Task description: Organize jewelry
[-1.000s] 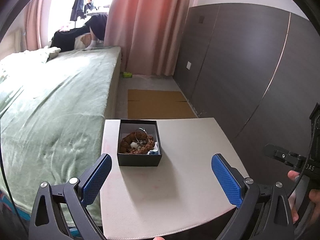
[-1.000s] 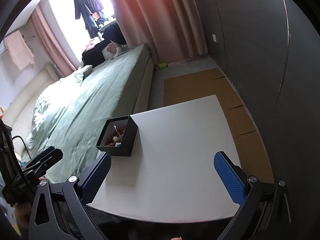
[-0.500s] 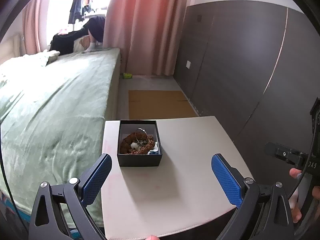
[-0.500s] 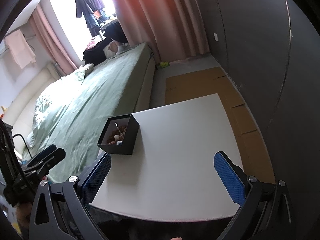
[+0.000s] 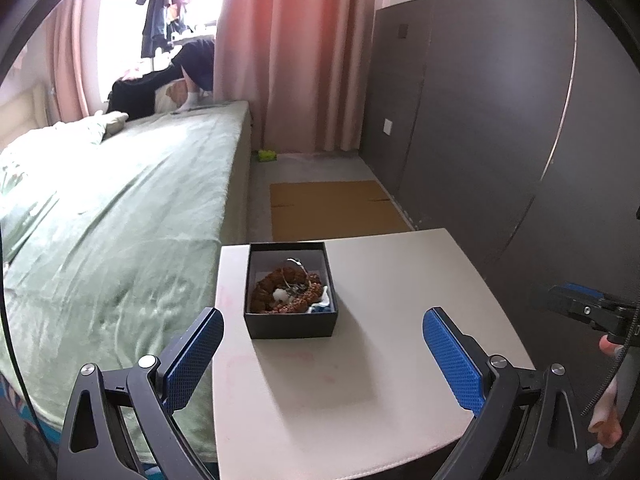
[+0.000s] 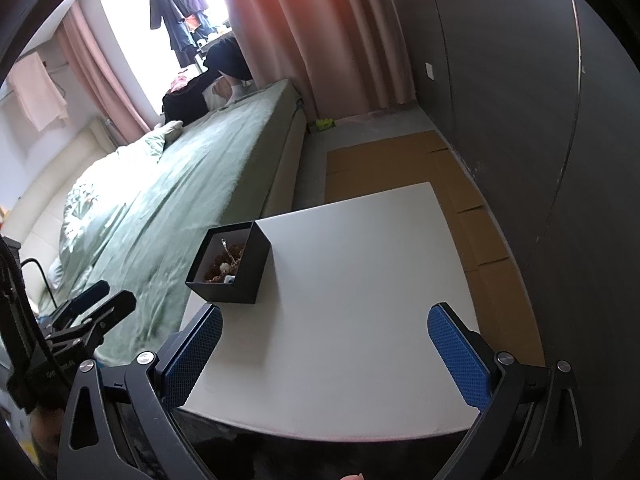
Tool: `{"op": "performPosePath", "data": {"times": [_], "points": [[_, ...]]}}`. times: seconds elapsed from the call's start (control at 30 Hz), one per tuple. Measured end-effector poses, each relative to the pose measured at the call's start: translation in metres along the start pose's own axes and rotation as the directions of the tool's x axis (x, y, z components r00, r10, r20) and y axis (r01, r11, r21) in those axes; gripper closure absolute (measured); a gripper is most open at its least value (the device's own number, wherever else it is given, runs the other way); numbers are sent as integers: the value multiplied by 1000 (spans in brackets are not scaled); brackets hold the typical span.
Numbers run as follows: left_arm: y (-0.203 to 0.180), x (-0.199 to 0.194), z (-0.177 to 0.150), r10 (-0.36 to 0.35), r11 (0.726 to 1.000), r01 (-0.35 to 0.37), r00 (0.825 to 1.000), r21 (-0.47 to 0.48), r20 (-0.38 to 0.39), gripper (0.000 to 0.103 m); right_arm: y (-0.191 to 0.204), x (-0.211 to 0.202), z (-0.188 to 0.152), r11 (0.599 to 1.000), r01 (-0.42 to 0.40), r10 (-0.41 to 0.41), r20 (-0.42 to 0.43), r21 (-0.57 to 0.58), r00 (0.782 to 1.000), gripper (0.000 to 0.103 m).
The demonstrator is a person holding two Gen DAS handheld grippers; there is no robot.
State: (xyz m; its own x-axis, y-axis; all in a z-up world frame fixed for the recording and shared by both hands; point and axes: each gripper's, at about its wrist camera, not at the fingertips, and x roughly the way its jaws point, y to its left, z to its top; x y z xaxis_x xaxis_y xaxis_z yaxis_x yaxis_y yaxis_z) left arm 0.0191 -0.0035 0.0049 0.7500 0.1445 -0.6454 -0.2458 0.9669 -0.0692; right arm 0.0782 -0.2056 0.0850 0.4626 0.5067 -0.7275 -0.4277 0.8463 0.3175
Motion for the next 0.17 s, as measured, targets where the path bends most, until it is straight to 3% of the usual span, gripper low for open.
{"op": "performPosePath", "data": {"times": [0.17], "points": [[6, 7, -2, -4, 1000, 4, 1000, -5, -14, 3, 3, 3, 1, 1000, 1, -1, -3, -8, 1000, 0]]}}
